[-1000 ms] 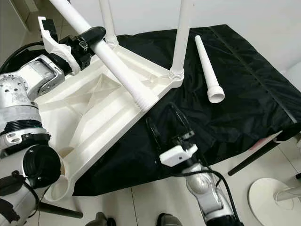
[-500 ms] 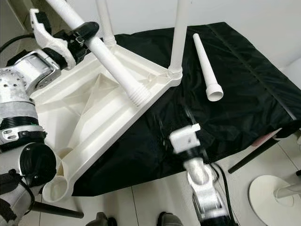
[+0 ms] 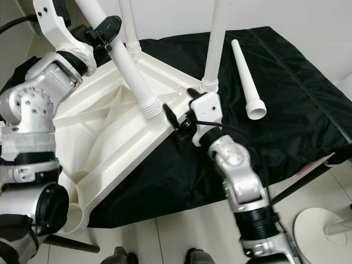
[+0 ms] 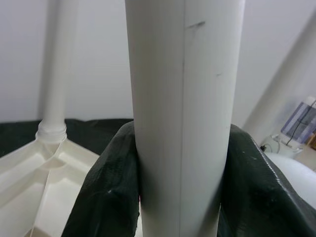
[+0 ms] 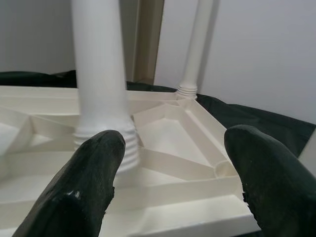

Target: Building children table

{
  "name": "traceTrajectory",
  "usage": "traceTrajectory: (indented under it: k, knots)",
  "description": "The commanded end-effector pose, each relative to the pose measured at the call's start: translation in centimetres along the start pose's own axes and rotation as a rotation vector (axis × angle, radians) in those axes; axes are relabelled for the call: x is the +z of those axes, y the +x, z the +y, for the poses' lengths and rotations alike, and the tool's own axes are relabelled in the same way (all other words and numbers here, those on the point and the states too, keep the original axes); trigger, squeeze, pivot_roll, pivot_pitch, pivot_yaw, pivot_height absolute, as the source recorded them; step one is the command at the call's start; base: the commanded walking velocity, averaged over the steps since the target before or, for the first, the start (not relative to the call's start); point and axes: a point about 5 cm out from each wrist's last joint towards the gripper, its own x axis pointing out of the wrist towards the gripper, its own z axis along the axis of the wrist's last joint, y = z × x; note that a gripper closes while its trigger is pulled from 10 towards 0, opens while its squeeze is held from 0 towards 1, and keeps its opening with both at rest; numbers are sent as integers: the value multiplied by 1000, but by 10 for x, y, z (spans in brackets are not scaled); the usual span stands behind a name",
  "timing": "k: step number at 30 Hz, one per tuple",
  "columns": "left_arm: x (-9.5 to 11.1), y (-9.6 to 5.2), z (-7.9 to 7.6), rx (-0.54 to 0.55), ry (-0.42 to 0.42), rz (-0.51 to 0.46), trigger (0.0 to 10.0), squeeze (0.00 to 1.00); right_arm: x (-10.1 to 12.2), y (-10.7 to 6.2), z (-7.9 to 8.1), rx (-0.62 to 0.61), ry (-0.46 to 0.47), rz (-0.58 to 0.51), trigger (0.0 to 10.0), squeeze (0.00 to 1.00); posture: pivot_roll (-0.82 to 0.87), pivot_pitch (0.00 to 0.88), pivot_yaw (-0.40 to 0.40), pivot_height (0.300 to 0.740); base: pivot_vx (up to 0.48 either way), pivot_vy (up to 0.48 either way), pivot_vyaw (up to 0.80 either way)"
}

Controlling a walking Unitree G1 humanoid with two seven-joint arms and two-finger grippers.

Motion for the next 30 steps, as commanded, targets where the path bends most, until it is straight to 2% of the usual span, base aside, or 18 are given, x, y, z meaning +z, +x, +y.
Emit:
traceTrajectory:
  k: [1,3,5,9,15,16,17,19,23,24,30]
  knots:
    - [6,-2,-11,-83,35,-45,10000,0,1,5,6,50,10,10,10000,0,-70,78,52,740,0,0,0]
    - [3,-3,-21,-98,69,-51,10000,0,1,11,9,76,8,24,10000,0,-60,71,45,740,0,0,0]
    - [3,-3,-21,-98,69,-51,10000,0,1,11,9,76,8,24,10000,0,-60,71,45,740,0,0,0]
    - [-2,-4,-35,-116,146,-52,10000,0,1,19,10,92,26,40,10000,0,-54,67,42,740,0,0,0]
    - [-4,-3,-41,-117,160,-63,10000,0,0,23,10,96,36,51,10000,0,-44,62,32,740,0,0,0]
    - [-7,-3,-48,-126,166,-68,10000,0,0,30,9,92,38,55,10000,0,-43,61,28,740,0,0,0]
    - [-7,-3,-48,-126,166,-68,10000,0,0,30,9,92,38,55,10000,0,-43,61,28,740,0,0,0]
    - [-12,-3,-58,-138,157,-74,10000,0,1,44,8,83,39,58,10000,0,-41,60,25,740,0,0,0]
    - [-16,-4,-64,-147,163,-74,10000,0,3,55,9,76,39,54,10000,0,-37,59,24,740,0,0,0]
    - [-16,-4,-67,-151,163,-79,10000,0,2,64,10,67,46,60,10000,0,-36,59,24,740,0,0,0]
    - [-15,-4,-69,-153,163,-88,10000,0,2,73,13,69,40,62,10000,0,-31,60,23,740,0,0,0]
